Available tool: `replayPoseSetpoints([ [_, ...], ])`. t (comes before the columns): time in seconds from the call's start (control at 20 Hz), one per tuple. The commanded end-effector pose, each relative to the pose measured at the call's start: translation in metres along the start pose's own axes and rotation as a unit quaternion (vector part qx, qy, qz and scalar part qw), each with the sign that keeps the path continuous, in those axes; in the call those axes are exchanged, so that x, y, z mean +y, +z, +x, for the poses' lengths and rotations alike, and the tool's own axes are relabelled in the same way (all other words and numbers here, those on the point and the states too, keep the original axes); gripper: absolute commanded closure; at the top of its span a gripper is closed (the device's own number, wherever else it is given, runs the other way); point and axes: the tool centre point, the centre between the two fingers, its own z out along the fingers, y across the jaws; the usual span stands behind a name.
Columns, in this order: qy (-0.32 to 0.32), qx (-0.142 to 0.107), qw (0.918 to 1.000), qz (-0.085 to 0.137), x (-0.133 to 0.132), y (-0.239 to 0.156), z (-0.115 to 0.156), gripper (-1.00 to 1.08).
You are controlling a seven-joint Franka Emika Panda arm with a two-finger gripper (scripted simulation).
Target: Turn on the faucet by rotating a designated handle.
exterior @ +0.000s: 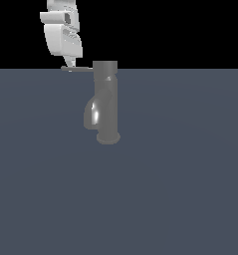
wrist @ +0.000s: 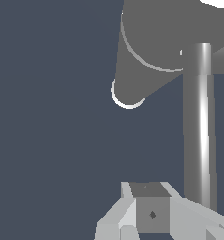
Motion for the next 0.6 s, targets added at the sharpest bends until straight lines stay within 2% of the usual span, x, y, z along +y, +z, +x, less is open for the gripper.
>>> replayPoseSetpoints([
  [0.0,0.0,0.0,1.0,0.0,0.006,0.0,0.0,1.08],
  [0.55,0.0,0.0,1.0,0.0,0.032,0.0,0.002,1.08],
])
